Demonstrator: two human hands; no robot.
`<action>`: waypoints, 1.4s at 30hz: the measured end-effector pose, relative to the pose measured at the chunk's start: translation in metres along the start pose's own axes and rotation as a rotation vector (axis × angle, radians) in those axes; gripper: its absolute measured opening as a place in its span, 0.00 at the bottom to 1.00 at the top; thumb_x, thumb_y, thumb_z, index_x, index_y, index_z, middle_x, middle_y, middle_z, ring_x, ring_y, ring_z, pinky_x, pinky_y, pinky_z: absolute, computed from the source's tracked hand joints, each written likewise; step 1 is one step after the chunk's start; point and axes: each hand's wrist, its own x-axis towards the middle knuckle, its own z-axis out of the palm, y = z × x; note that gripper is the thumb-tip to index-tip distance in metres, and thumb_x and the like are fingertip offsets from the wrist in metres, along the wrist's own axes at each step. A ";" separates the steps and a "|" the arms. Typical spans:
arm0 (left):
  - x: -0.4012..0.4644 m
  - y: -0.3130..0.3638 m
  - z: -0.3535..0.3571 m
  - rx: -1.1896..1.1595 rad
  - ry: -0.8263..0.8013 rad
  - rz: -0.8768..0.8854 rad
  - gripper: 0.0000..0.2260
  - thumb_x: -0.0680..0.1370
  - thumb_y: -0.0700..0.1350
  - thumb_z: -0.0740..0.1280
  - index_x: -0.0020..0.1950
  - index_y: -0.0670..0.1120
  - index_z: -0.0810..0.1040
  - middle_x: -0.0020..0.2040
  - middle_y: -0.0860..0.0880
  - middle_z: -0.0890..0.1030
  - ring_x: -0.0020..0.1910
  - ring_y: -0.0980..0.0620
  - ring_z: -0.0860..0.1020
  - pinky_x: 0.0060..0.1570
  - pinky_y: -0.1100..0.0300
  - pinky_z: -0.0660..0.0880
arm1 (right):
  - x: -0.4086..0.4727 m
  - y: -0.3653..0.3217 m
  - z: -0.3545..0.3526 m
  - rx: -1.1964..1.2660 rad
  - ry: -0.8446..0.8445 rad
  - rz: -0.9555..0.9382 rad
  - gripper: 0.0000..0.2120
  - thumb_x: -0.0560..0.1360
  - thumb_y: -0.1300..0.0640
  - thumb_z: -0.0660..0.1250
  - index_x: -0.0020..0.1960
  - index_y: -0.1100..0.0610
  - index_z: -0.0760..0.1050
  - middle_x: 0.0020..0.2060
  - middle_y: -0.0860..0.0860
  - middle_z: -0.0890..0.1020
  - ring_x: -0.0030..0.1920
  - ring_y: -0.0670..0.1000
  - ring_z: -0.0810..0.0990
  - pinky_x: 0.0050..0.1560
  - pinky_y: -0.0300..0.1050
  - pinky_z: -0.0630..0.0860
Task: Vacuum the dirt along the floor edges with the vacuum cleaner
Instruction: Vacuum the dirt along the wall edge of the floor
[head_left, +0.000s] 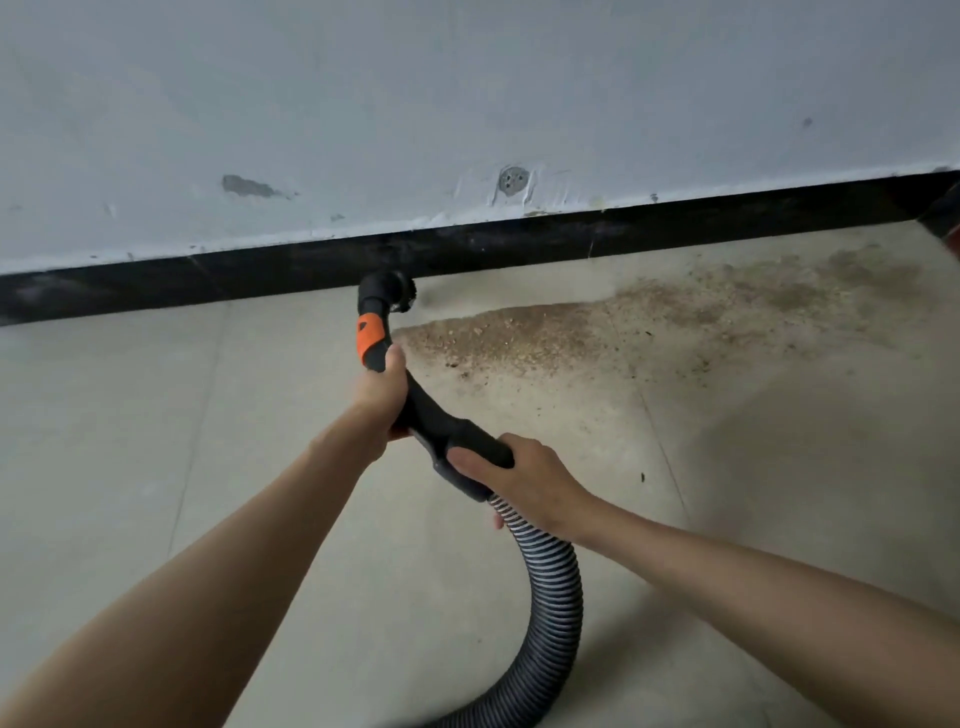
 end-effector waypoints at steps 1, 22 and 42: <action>0.000 -0.005 -0.014 -0.013 0.022 -0.025 0.20 0.81 0.57 0.55 0.60 0.41 0.67 0.46 0.44 0.75 0.46 0.44 0.77 0.43 0.50 0.77 | 0.002 -0.007 0.006 -0.022 -0.033 -0.011 0.22 0.72 0.37 0.68 0.42 0.56 0.72 0.31 0.51 0.81 0.28 0.48 0.80 0.32 0.41 0.74; -0.024 -0.030 -0.012 -0.026 -0.080 -0.126 0.18 0.82 0.56 0.54 0.56 0.41 0.66 0.44 0.44 0.75 0.40 0.46 0.77 0.38 0.52 0.75 | -0.014 -0.020 0.020 -0.328 0.023 -0.048 0.20 0.70 0.36 0.67 0.40 0.54 0.73 0.33 0.46 0.79 0.32 0.44 0.77 0.27 0.34 0.68; -0.028 -0.009 0.046 0.106 -0.222 -0.030 0.20 0.81 0.57 0.55 0.58 0.40 0.68 0.46 0.43 0.76 0.45 0.45 0.77 0.48 0.50 0.77 | -0.030 -0.002 -0.014 -0.170 0.172 0.062 0.19 0.70 0.37 0.68 0.37 0.53 0.70 0.32 0.47 0.78 0.31 0.46 0.77 0.30 0.38 0.69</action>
